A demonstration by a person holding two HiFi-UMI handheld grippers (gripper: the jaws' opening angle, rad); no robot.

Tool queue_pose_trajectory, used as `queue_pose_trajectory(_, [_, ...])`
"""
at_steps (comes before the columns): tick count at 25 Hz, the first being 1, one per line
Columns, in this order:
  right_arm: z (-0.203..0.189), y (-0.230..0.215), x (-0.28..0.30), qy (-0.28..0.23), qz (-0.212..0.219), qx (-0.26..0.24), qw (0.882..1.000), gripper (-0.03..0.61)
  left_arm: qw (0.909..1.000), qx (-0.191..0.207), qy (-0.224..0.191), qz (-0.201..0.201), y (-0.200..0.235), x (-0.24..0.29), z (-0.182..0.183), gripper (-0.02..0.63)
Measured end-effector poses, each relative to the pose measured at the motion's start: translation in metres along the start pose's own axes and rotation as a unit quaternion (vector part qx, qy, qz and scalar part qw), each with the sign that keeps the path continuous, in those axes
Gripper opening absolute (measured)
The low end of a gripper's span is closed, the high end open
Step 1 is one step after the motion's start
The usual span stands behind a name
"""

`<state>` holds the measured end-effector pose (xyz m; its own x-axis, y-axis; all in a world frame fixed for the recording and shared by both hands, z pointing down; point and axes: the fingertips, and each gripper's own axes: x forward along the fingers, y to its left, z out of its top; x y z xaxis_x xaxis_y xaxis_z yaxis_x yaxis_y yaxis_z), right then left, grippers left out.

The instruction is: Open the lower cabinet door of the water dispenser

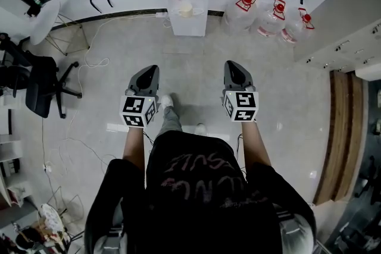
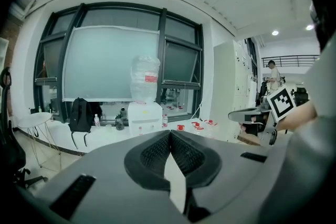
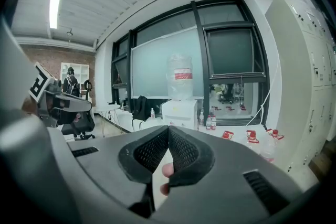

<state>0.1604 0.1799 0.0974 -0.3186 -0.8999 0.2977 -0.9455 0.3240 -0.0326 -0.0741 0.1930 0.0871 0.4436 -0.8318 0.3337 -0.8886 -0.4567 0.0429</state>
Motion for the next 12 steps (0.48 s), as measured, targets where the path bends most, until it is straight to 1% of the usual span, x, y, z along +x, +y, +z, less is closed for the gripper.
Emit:
queue_pose_trajectory(6, [0.014,0.011,0.056,0.007,-0.02,-0.006,1.0,0.014,0.9998,-0.011,0.003,-0.017,0.056,0.041,0.003,0.011])
queue_pose_trajectory(12, [0.024,0.024,0.108,0.021,-0.05,-0.006,0.999,0.014,0.9987,-0.017,0.007,-0.047,0.107,0.078,0.01,0.011])
